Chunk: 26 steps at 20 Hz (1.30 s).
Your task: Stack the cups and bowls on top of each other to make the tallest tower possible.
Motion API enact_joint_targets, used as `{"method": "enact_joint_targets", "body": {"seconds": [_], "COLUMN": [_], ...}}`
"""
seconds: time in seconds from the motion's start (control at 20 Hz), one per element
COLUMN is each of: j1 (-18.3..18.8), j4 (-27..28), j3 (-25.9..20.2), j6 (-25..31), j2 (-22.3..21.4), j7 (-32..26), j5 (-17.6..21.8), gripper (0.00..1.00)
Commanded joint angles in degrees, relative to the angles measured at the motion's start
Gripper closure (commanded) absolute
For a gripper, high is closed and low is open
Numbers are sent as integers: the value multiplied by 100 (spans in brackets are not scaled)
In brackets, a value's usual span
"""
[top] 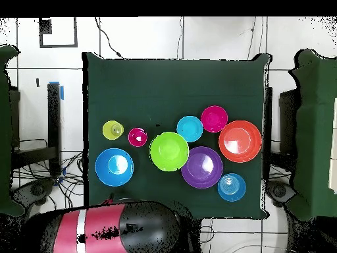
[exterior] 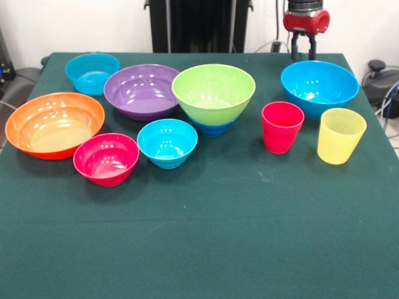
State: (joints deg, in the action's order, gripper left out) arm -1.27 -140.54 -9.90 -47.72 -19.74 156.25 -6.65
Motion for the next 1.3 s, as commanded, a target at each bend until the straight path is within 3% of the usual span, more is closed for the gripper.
{"method": "enact_joint_targets", "body": {"seconds": [0.05, 0.4, 1.3], "j1": [274, 328, 34], "j4": [480, 332, -340], "j3": [-426, -465, -758], "j6": [597, 777, 1600], "j2": [-102, -334, -1585], "j7": [1140, 1084, 1313], "j5": [-274, -376, -965], "gripper": [0, 0, 0]}}
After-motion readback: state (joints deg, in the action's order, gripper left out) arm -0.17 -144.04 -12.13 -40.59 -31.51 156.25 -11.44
